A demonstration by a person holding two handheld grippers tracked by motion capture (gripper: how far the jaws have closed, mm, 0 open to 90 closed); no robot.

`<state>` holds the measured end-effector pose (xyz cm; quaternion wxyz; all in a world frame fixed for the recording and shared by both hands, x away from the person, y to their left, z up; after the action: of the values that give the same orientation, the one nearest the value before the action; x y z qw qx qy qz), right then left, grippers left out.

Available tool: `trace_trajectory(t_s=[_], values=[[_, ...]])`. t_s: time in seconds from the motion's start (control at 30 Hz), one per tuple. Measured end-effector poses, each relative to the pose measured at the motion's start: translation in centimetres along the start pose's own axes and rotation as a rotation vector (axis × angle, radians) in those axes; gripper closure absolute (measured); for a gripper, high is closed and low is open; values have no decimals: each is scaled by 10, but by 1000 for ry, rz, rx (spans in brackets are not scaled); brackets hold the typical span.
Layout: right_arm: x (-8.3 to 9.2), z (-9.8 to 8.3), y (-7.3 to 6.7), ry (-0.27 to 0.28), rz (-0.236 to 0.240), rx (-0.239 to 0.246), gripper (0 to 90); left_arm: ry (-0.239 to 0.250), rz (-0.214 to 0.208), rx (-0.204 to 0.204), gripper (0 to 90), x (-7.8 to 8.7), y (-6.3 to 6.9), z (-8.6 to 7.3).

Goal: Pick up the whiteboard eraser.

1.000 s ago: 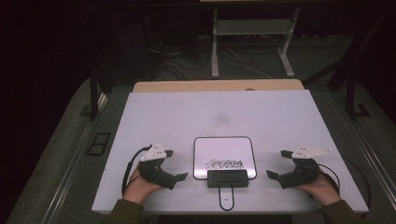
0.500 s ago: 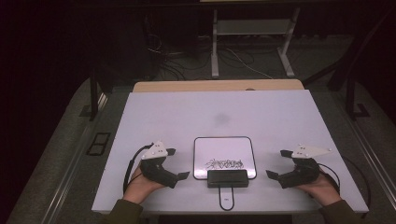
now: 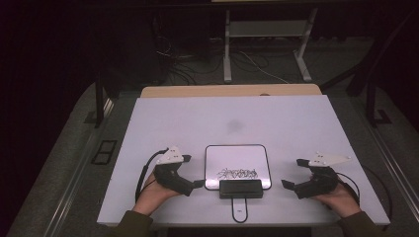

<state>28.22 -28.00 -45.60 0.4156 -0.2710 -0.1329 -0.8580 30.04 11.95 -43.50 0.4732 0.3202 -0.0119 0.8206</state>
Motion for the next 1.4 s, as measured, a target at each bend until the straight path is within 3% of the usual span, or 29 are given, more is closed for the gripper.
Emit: trace_trajectory(t_s=[0.47,0.7,0.97,1.4], values=[[0,2,1,-22,17,4,0,-1,-36,-23,0,-9,4,6],[0,2,-1,-36,-5,25,0,6,-51,-28,0,-14,5,14],[-3,2,-5,-55,21,35,0,11,-73,-33,0,-21,8,22],[-6,1,-9,-33,31,19,0,-4,-107,-60,0,-36,15,34]])
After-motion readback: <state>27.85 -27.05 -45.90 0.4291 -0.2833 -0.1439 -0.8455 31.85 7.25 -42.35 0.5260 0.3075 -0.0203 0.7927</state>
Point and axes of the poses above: each handheld gripper's, and its own axes: x roughly backward along the jaws, z roughly out of its top, y roughly to its right, the point moved 3 cm from there along -x, roughly forward along the jaws, and after that the axes turned 10 degrees about x, right-handed, at the moved point
